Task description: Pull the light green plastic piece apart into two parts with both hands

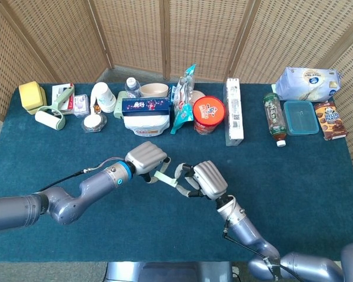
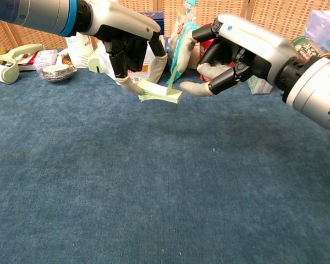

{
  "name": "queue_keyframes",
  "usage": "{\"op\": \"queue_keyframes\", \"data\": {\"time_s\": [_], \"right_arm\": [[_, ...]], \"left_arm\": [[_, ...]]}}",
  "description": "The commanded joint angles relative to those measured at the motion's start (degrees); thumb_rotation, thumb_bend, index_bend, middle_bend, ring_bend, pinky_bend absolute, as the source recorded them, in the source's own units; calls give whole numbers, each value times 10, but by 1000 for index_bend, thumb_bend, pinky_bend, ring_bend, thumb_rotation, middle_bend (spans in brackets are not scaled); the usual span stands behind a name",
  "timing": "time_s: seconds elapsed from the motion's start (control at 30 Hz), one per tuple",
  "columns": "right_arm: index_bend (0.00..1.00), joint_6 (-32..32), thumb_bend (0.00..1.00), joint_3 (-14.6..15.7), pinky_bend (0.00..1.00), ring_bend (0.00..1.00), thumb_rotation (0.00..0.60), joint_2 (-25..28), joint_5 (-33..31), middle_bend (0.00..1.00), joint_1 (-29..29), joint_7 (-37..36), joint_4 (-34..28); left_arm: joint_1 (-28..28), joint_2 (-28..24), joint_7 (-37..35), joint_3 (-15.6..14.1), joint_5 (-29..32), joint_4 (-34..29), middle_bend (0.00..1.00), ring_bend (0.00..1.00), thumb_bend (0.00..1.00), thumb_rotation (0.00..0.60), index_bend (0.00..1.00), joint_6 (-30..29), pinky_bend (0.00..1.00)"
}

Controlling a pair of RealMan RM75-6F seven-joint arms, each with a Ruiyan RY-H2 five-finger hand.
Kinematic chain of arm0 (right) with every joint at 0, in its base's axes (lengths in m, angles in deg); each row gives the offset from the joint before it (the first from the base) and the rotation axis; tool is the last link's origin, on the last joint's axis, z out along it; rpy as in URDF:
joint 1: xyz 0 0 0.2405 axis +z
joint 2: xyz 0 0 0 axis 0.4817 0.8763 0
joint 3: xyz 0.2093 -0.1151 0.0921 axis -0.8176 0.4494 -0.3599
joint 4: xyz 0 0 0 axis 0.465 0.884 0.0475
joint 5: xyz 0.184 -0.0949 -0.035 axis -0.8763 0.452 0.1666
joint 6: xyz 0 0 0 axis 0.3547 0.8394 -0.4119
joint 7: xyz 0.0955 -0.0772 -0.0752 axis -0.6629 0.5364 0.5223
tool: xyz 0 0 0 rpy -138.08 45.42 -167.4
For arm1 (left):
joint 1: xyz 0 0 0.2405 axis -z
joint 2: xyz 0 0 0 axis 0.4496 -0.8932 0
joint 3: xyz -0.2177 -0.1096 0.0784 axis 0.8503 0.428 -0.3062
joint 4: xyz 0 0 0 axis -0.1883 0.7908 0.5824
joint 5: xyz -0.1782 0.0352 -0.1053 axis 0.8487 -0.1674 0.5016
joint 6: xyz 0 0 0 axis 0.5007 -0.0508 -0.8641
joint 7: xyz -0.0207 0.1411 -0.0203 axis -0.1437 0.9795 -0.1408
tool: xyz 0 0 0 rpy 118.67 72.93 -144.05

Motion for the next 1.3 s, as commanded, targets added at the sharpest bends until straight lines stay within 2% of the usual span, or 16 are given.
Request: {"op": "queue_keyframes", "data": {"time_s": [0.03,0.17,0.33,0.77,1.3], "right_arm": [[546,1,319,0,842,968,600,1,-1,1000,0,0,0],[578,3,319,-1,842,968,600,1,-1,1000,1,0,-1],[570,4,320,-2,841,968,600,-1,-3,1000,3,-2,0],[499,4,320,-1,842,968,600,-8,-5,1000,9,-4,4],[529,2,323,1,841,967,600,-12,-8,1000,13,9,-1]], "left_arm": [[0,1,-1,-1,-1,1,1000,1000,346,600,603,0,1000],[2,4,-2,-4,-1,4,1000,1000,346,600,603,1,1000],[5,8,-3,-8,0,9,1000,1000,346,600,603,3,1000],[14,18,-5,-14,5,20,1000,1000,346,600,602,9,1000],[27,31,-10,-15,10,37,1000,1000,346,600,599,15,1000]]}}
